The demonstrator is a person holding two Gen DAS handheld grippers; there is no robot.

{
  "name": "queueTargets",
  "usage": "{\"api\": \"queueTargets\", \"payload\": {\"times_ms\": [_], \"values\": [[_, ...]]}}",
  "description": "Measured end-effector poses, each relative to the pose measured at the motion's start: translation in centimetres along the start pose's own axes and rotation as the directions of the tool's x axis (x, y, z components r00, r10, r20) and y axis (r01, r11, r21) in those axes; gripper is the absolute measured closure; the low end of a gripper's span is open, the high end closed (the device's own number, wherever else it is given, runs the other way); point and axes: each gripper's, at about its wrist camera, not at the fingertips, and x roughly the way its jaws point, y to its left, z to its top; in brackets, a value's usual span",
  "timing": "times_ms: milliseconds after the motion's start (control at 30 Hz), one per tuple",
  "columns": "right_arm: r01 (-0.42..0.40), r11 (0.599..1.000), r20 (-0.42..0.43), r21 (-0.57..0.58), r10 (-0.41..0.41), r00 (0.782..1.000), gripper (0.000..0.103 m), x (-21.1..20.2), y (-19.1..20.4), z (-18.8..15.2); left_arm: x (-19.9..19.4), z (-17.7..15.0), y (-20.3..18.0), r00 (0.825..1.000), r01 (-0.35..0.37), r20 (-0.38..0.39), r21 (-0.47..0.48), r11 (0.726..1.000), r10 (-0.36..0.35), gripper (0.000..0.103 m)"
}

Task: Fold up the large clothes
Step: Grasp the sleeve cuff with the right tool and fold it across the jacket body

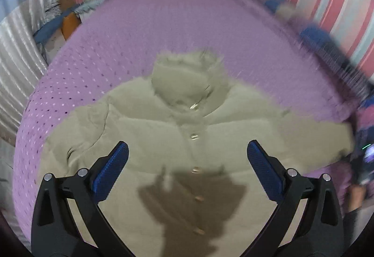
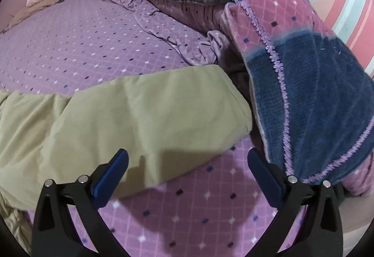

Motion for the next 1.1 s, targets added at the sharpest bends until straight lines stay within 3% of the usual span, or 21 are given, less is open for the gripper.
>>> {"api": "queueTargets", "payload": {"times_ms": [100, 200, 433, 467, 500, 600, 700, 800, 933, 1100], "values": [[-0.023, 0.999, -0.018, 0.037, 0.024, 1.0, 0.002, 2.6, -0.8, 0.7, 6.2, 0.2, 2.1, 0.998, -0.016, -0.063, -0.008, 1.0, 0.016, 0.003], [-0.03, 0.997, -0.067, 0.076, 0.035, 0.997, 0.002, 5.3, -1.6, 0.8, 9.8, -0.2, 3.8, 0.992, -0.042, -0.117, -0.036, 0.998, 0.037, 0.003], [-0.18, 0.948, -0.097, 0.261, 0.212, 0.972, 0.002, 8.8, -2.6, 0.1, 11.1, -2.5, 7.1, 0.987, -0.047, -0.155, -0.07, 0.996, 0.036, 0.003], [-0.186, 0.947, -0.082, 0.261, 0.214, 0.973, 0.011, 8.6, -2.4, 0.2, 10.9, -3.0, 7.0, 0.986, -0.064, -0.157, -0.052, 0.997, 0.055, 0.003], [-0.201, 0.945, -0.07, 0.259, 0.226, 0.972, 0.029, 8.4, -2.2, 0.3, 10.9, -3.3, 7.3, 0.984, -0.084, -0.164, -0.042, 0.996, 0.076, 0.003], [-0.248, 0.937, -0.05, 0.247, 0.268, 0.962, 0.068, 7.2, -1.6, 0.9, 10.8, -4.3, 9.1, 0.983, -0.089, -0.169, -0.066, 0.994, 0.077, 0.003], [-0.301, 0.92, -0.039, 0.252, 0.32, 0.946, 0.084, 6.3, -1.8, 1.8, 10.2, -5.3, 10.6, 0.984, -0.092, -0.159, -0.091, 0.992, 0.077, 0.003], [-0.346, 0.912, 0.017, 0.22, 0.351, 0.936, 0.087, 2.9, -1.6, 3.1, 9.0, -5.8, 11.5, 0.987, -0.096, -0.139, -0.085, 0.992, 0.084, 0.003], [-0.332, 0.943, 0.084, 0.018, 0.33, 0.94, 0.09, -3.6, 2.4, 4.7, 7.3, -5.7, 12.9, 0.982, -0.152, -0.121, -0.067, 0.986, 0.143, 0.003], [-0.38, 0.903, 0.111, -0.202, 0.407, 0.907, 0.091, -10.7, 10.7, 5.9, 5.7, -5.7, 13.9, 0.991, -0.092, -0.102, -0.099, 0.991, 0.082, 0.003]]}}
